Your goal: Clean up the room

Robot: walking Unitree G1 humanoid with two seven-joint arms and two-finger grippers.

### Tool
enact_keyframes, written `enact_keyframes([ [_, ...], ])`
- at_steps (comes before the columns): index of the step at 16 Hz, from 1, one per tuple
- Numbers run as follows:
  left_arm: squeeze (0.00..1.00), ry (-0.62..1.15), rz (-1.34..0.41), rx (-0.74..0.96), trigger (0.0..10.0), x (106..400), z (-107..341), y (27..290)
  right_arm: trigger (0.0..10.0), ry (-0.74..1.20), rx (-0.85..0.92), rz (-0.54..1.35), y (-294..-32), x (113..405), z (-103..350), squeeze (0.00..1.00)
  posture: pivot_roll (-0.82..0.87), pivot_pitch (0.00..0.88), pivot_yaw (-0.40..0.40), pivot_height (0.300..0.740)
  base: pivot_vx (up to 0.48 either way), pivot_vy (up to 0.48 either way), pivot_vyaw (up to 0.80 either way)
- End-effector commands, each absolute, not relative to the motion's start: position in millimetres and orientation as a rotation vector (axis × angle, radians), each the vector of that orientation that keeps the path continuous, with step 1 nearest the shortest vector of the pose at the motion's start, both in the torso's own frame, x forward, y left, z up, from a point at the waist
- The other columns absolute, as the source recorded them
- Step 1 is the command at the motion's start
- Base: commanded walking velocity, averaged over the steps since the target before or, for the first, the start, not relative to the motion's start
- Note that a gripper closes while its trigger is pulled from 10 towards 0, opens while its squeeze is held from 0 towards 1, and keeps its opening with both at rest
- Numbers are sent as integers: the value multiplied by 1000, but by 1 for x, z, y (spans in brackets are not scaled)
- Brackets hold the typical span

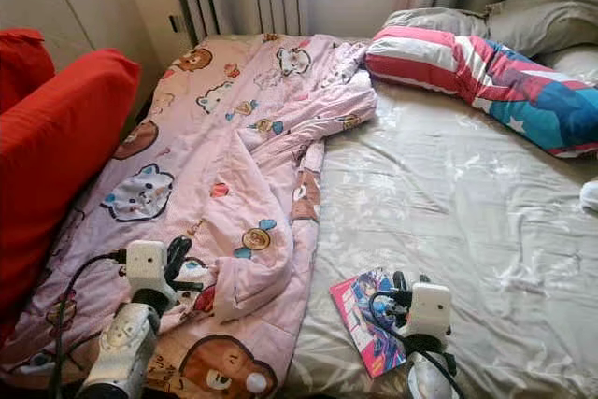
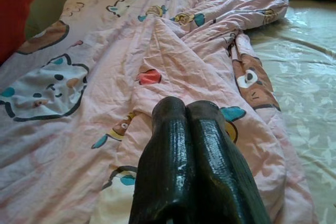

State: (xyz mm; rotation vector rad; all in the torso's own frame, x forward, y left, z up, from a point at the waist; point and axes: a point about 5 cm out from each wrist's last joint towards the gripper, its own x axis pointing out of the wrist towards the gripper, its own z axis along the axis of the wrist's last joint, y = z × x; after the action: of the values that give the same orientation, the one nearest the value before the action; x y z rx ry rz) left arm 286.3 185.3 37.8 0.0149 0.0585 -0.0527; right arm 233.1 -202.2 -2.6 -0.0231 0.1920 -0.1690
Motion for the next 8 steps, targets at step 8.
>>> enact_keyframes([
  [8,0,105,-57,-7,10000,286,32,191,10000,238,-8,-156,-198,230,-13,0,-18,103,43,645,0,0,0],
])
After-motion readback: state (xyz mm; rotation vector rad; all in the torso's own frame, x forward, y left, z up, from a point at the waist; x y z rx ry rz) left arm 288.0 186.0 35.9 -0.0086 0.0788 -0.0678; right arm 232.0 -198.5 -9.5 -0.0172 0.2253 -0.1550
